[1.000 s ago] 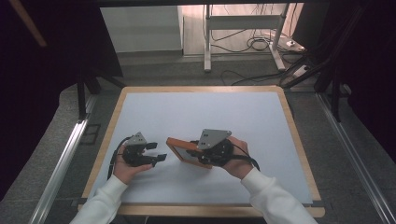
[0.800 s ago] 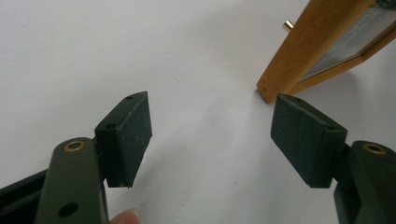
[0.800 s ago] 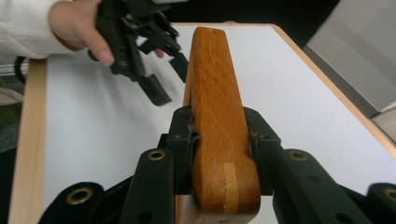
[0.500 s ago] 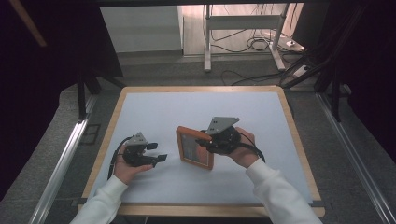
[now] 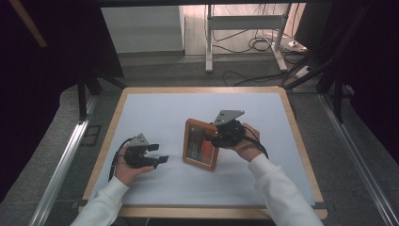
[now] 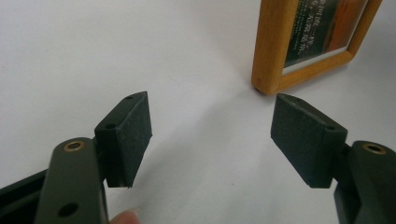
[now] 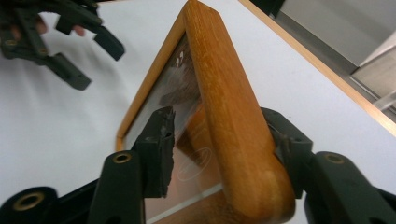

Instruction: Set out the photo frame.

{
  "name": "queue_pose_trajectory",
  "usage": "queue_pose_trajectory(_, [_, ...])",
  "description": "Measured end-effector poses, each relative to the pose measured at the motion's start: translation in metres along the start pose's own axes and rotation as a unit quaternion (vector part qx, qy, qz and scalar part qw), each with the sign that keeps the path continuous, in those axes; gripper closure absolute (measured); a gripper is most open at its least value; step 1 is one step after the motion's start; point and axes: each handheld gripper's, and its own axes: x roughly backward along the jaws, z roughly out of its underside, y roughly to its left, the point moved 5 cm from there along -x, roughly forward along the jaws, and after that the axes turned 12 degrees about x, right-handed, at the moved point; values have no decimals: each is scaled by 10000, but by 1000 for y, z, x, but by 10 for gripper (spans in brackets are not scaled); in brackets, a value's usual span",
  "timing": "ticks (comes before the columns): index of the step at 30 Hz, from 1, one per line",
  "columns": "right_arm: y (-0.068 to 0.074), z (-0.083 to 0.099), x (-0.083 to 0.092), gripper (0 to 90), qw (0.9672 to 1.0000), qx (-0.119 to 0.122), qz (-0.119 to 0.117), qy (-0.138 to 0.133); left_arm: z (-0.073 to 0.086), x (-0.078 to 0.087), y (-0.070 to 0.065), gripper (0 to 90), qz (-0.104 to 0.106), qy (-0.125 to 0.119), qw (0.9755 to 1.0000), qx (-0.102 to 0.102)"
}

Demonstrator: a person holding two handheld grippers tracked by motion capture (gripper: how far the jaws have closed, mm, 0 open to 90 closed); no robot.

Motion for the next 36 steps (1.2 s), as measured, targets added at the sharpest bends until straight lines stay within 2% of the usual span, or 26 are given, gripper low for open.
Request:
queue_pose_trajectory(4, [-4,3,-4,461,9999,-139,23,-60,0,0,0,284,8,6,10000,-2])
queue_pose_trajectory(7, [-4,3,-5,442,9999,-144,77,-29,0,0,0,284,9,9,10000,-6])
queue_pose_trajectory(11, [-3,2,-3,328,9994,-240,250,-15,0,1,0,284,14,-9,10000,-7])
queue_pose_trajectory(14, [-2,3,4,253,9984,-403,391,-67,0,1,0,284,15,-21,10000,-6])
queue_pose_trajectory(17, [0,9,15,218,9967,-586,546,-147,0,1,0,284,17,-17,10000,-4])
queue_pose_trajectory(25, [15,37,37,198,9918,-1106,574,-287,-1,1,-1,284,5,-5,10000,-25])
queue_pose_trajectory(28, [24,51,42,233,9894,-1281,618,-304,-1,1,-2,284,4,-5,10000,-25])
queue_pose_trajectory(32, [39,66,46,351,9895,-1312,545,-278,-1,1,-2,284,-1,6,10000,-32])
queue_pose_trajectory(34, [47,70,46,413,9906,-1253,493,-252,-1,1,-2,284,-2,-1,10000,-26])
queue_pose_trajectory(36, [52,73,46,514,9911,-1220,470,-237,-1,1,-2,284,0,-17,10000,-17])
